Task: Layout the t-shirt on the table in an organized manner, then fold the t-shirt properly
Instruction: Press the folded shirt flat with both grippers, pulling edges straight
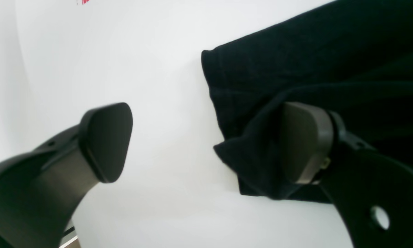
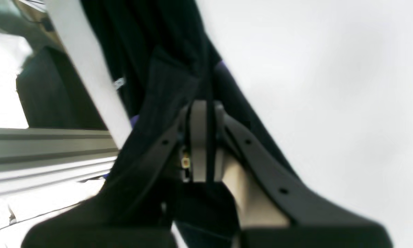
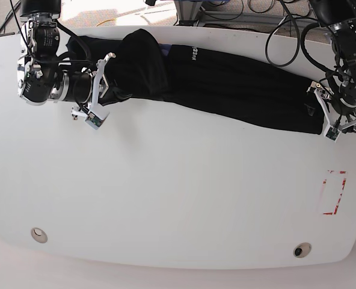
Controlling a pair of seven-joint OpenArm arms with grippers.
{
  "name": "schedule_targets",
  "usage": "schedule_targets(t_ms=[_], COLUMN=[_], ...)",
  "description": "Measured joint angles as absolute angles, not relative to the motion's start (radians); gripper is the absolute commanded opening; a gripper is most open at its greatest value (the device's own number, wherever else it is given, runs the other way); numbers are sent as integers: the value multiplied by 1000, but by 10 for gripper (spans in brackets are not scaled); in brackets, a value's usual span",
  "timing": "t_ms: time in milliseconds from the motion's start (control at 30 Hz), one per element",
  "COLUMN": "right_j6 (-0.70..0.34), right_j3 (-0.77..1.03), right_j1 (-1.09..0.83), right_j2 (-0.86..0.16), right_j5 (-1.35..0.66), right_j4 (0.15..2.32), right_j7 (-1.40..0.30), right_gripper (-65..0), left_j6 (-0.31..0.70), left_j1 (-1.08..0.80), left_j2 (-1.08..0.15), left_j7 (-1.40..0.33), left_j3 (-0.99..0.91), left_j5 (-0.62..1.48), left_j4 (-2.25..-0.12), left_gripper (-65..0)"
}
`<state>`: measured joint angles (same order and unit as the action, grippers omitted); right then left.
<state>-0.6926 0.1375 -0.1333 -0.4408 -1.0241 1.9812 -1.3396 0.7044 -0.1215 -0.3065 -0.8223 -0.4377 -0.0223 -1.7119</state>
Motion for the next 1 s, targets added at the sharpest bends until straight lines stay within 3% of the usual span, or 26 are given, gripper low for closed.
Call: schedule_targets(t_ms=[400,567,600,800,900,1000], right_j6=[-692,-693,-693,-693,-693,-693], right_j3=[120,115,118,174,224,259], right_j1=[-128,-130,-128,-153,-191,-236], right_j2=[-255,-244,-246,-280,-280,-286], right_j5=[-845,-844,-846,-852,-840,-834], right_j4=[1861,1914,1930,1977,1979,1989], right_j7=[-1345,-1345,-1341,-1328,-1335,-1320], right_gripper=[-629,-629,-629,-629,-629,-629], left_j6=[706,704,704,703,708,704], left_j1=[-97,-69,-67,-69,-75,-86], left_j2=[-303,-299,-292,-255,-246,-235], left_j7=[-824,-823,-822,-827,-818,-818], left_j3=[-438,-440,-441,-358,-312,-306], left_j5=[-23,-23,-23,-35,-17,-25], left_j4=[-1767,-1806,-1815,-1831,-1830,-1830], left_gripper=[0,0,-28,-365,-490,-539])
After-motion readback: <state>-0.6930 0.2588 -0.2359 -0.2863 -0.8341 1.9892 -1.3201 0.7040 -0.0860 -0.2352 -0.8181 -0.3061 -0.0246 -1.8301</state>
